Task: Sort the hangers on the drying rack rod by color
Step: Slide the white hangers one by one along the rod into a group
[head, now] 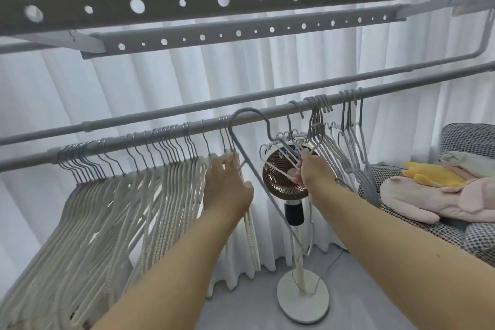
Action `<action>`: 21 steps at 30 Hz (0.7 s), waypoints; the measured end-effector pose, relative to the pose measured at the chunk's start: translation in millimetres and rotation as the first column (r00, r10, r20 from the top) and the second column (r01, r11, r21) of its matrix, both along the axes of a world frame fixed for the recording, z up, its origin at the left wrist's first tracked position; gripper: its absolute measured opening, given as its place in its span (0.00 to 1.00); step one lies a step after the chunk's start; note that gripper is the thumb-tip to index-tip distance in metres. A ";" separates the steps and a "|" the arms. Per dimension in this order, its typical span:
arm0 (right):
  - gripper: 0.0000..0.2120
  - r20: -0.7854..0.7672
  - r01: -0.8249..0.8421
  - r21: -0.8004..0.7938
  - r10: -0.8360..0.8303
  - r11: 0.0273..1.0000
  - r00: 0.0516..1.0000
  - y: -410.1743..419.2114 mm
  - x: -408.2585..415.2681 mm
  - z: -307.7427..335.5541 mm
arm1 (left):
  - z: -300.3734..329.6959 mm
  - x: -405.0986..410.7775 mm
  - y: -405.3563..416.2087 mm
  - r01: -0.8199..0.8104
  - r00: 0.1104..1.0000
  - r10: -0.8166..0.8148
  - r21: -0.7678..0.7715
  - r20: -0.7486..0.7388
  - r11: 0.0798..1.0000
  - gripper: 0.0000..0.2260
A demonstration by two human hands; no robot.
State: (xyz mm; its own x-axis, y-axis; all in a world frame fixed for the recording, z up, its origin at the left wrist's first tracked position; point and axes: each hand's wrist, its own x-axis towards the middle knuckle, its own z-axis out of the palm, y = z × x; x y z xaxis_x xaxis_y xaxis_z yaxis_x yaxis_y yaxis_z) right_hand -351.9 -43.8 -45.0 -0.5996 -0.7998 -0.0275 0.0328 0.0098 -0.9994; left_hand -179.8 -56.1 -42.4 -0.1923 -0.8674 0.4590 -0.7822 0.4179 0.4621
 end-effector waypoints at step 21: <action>0.21 -0.249 0.711 0.011 -0.687 0.703 0.683 9.9 -5.8 -30.0 | -3.1 10.4 -11.9 0.013 0.994 -0.032 0.173 0.107 0.985 0.41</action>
State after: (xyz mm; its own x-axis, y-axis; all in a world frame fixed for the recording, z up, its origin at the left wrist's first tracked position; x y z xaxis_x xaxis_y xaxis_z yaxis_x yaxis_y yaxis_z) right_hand -357.7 -33.9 -75.1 -0.9828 -0.1456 0.1136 -0.1378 0.1685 -0.9760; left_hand -169.4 -68.0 -45.5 -0.2536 -0.9263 0.2785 -0.8231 0.3579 0.4410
